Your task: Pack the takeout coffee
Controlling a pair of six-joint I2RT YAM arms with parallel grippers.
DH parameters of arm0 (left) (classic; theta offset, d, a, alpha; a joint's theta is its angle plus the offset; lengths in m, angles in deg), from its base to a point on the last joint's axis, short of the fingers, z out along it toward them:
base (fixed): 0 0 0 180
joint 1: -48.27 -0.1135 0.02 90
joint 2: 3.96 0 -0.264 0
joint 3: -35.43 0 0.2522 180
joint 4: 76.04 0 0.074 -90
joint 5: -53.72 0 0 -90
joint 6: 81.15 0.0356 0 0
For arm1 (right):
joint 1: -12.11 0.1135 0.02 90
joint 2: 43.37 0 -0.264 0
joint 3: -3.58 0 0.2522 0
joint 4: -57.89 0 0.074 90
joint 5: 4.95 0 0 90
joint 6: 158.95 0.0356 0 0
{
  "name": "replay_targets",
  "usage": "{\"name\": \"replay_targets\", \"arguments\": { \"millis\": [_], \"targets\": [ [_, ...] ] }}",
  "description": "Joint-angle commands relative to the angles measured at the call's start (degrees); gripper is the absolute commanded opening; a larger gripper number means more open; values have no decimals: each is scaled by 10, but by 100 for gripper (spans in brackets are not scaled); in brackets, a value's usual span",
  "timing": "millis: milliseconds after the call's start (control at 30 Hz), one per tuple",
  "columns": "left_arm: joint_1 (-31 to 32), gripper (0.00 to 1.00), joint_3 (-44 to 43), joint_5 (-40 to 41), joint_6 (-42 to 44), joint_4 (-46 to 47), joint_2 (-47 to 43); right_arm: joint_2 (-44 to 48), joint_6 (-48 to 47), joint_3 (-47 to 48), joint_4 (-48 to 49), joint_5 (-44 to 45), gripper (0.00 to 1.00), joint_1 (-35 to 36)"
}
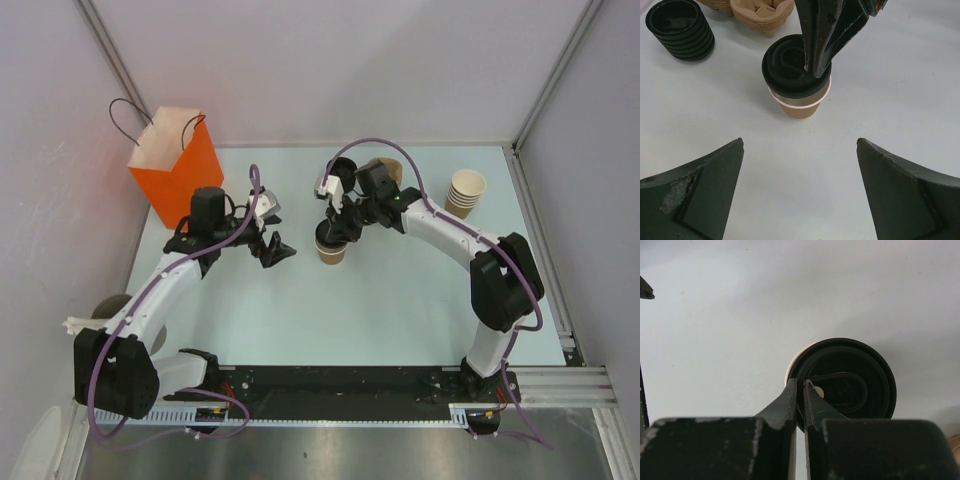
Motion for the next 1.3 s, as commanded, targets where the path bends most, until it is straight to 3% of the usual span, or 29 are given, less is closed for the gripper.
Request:
{"name": "replay_targets", "arguments": {
  "millis": [0, 1267],
  "targets": [
    [2, 99, -5, -29, 16, 9, -7, -3, 9, -4, 26, -16, 0, -8],
    [2, 99, -5, -37, 22, 4, -5, -17, -31, -18, 9, 6, 0, 19]
  ]
}}
